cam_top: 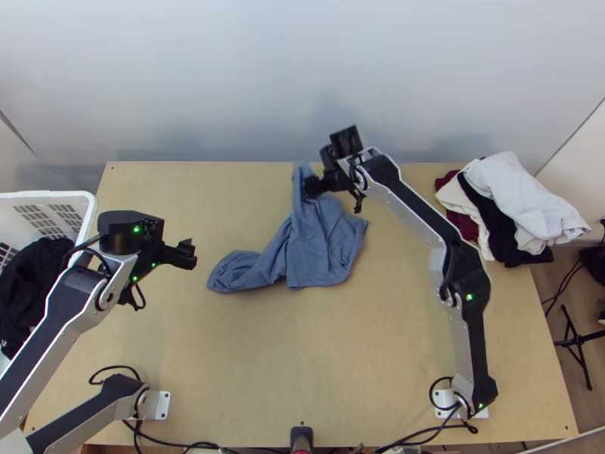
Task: Fold the t-shirt
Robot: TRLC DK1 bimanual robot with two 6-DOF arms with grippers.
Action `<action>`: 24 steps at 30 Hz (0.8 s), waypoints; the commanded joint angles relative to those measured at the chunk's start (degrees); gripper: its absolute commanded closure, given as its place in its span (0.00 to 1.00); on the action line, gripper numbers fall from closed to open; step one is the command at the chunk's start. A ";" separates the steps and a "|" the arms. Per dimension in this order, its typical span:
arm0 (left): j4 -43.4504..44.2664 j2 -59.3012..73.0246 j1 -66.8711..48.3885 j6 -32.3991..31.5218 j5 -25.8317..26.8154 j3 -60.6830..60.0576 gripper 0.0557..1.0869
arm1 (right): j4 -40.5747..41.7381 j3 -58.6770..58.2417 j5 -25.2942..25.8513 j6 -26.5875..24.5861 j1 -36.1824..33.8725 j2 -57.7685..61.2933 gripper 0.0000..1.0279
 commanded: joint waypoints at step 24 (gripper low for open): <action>0.88 -2.03 -8.05 -9.59 1.09 -5.12 0.04 | 0.86 -58.95 -2.42 1.49 6.45 -43.44 0.05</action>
